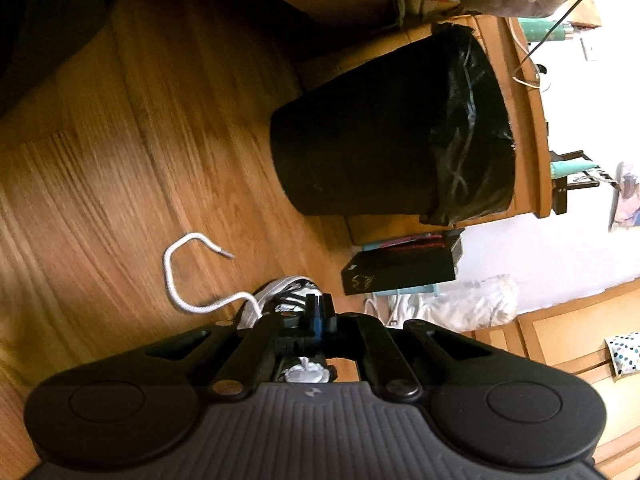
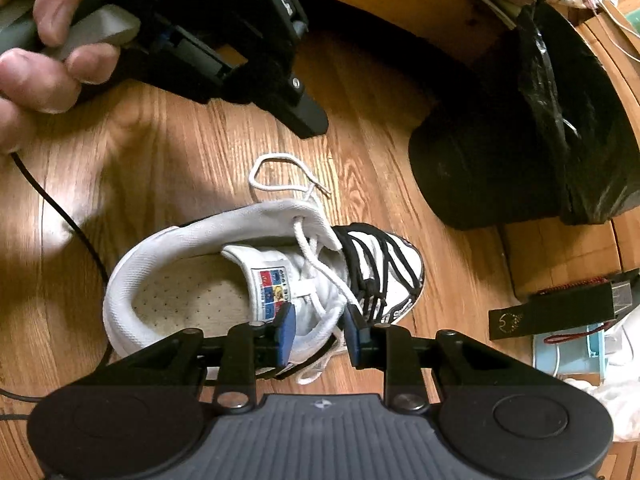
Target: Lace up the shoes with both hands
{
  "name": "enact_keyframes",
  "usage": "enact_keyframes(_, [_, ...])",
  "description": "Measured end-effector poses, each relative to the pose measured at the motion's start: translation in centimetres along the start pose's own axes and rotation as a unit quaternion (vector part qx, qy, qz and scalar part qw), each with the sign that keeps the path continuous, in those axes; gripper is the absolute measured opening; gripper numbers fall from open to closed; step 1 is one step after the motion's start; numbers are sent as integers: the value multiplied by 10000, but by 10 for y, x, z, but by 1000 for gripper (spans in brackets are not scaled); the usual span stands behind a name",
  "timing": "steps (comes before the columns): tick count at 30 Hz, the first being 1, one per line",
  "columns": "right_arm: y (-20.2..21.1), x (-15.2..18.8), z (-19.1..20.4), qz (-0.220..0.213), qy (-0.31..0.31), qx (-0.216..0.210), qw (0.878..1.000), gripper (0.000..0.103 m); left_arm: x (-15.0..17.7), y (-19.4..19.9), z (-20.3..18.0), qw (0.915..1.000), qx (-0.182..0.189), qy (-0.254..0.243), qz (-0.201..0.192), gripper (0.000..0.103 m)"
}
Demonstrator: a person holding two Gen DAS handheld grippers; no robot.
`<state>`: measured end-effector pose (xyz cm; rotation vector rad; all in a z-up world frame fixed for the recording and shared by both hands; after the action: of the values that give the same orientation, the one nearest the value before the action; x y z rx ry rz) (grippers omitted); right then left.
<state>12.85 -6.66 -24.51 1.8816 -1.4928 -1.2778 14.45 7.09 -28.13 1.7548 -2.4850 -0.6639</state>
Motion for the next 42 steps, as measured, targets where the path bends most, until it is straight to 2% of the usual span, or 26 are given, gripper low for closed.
enact_keyframes(3, [2, 0, 1, -12, -59, 17, 10000, 29, 10, -5, 6, 9998, -103, 43, 149, 8])
enact_keyframes(5, [4, 1, 1, -37, -133, 42, 9999, 29, 16, -10, 6, 9997, -90, 95, 222, 17])
enact_keyframes(6, [4, 1, 1, -54, -165, 60, 9998, 29, 19, -12, 6, 9996, -112, 54, 241, 25])
enact_keyframes(11, [3, 2, 3, -82, -204, 147, 9997, 31, 27, -21, 2, 9989, -152, -232, 368, 26])
enact_keyframes(12, [3, 2, 4, -81, -201, 155, 9996, 31, 29, -24, 1, 9985, -170, -303, 433, 26])
enact_keyframes(15, [3, 2, 3, -72, -295, 182, 9994, 31, 33, -25, -2, 9975, -137, -472, 512, 3])
enact_keyframes(24, [1, 8, -1, 44, -995, 219, 9948, 31, 26, -17, -10, 9934, -287, -1010, 469, 2])
enact_keyframes(29, [-3, 10, -1, 81, -1051, 201, 9942, 31, 15, -7, -15, 9922, -323, -1145, 365, 2])
enact_keyframes(33, [-3, 12, -1, 94, -1143, 225, 9931, 31, -5, 1, -21, 9955, -247, -919, 53, 0])
enact_keyframes(38, [-2, 14, -3, 66, -1373, 241, 9902, 31, -10, -2, -27, 9972, -185, -699, 173, 0])
enact_keyframes(39, [-2, 15, -3, 58, -1436, 247, 9893, 31, -8, -3, -26, 9974, -188, -660, 216, 3])
enact_keyframes(41, [-3, 16, -4, 43, -1591, 271, 9869, 32, 0, -5, -23, 9967, -272, -704, 316, 16])
enact_keyframes(42, [-3, 17, -4, 39, -1675, 284, 9855, 32, 4, -7, -20, 9959, -321, -767, 351, 27])
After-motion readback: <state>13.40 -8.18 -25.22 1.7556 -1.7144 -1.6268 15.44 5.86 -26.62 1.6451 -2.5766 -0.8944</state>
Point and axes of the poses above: each gripper's, at about its wrist camera, not at the fingertips, and y roughly against the way its jaws point, z to its left, x to its underside, the point moved 10 cm from there along -y, roughly the way its jaws point, and after that the axes turned 10 degrees about -z, right-handed, at the moved point
